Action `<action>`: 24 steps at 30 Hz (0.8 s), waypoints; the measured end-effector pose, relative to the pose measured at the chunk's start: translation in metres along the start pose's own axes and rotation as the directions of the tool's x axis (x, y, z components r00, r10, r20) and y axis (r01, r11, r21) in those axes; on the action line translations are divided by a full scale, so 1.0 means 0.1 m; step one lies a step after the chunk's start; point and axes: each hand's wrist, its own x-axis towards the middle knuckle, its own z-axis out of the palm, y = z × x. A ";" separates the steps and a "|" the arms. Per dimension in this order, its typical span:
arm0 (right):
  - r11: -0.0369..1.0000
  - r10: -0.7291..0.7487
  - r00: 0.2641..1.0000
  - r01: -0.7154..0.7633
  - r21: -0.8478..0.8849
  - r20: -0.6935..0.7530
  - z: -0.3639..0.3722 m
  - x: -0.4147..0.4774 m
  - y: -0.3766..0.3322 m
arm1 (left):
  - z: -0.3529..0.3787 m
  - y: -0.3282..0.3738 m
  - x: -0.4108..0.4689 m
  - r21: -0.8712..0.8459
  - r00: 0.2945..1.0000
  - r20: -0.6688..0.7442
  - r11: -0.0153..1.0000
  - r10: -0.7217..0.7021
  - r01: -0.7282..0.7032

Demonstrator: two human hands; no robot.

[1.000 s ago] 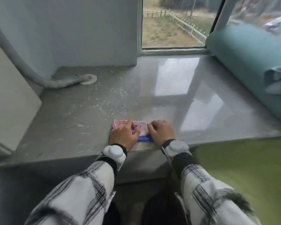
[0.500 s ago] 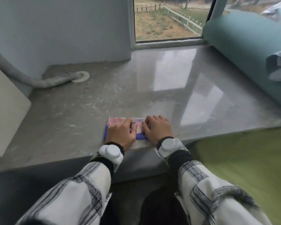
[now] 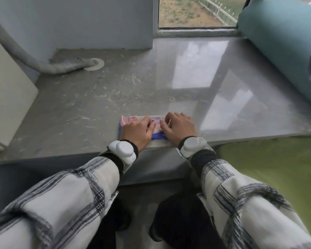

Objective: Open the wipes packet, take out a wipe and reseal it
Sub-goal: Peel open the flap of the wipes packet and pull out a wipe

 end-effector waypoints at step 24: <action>0.999 -0.047 0.998 0.047 -0.009 -0.032 0.09 0.02 0.08 | 0.00 -0.11 -0.05 0.097 0.975 -0.098 0.977 0.200 -0.191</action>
